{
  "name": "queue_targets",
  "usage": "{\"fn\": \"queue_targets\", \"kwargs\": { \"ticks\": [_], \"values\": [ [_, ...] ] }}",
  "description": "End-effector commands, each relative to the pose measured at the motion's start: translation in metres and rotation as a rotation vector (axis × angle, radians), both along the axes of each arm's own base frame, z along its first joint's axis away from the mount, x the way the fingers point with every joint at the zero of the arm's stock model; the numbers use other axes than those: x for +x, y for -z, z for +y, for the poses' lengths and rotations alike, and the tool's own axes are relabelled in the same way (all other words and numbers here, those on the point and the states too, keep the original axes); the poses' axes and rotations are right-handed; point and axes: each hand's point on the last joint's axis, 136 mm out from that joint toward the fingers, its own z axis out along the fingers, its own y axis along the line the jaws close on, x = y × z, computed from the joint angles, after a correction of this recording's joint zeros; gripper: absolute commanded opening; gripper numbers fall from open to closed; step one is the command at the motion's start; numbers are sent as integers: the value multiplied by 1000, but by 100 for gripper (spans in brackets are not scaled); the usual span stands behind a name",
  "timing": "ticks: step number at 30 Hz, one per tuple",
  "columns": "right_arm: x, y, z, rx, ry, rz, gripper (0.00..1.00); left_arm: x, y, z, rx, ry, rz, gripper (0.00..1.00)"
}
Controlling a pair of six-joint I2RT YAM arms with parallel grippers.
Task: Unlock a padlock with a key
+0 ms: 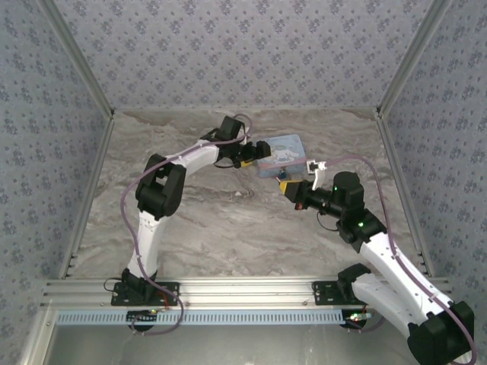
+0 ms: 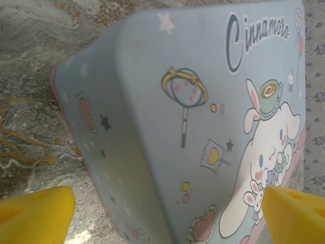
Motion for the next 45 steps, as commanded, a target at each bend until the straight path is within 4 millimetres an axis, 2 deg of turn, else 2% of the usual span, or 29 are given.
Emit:
{"fn": "queue_targets", "kwargs": {
  "ticks": [1,12,19,32,38,40,45],
  "values": [
    [2,-1,-2,-6,2,-6,0,-4,7,2,-1,6,40,90],
    [10,2,-4,-23,8,15,0,-31,35,27,62,-3,111,76],
    [12,4,-5,-27,15,21,0,-45,42,61,109,-37,122,70],
    [14,16,-7,-41,24,49,0,-94,58,134,169,-109,181,66],
    [16,17,-5,-39,16,57,0,-84,49,166,202,-150,161,71],
    [16,17,-4,-39,14,55,0,-76,37,174,225,-151,126,73],
    [15,17,-6,-45,23,56,0,-59,-5,177,251,-128,13,81]
  ]
}}
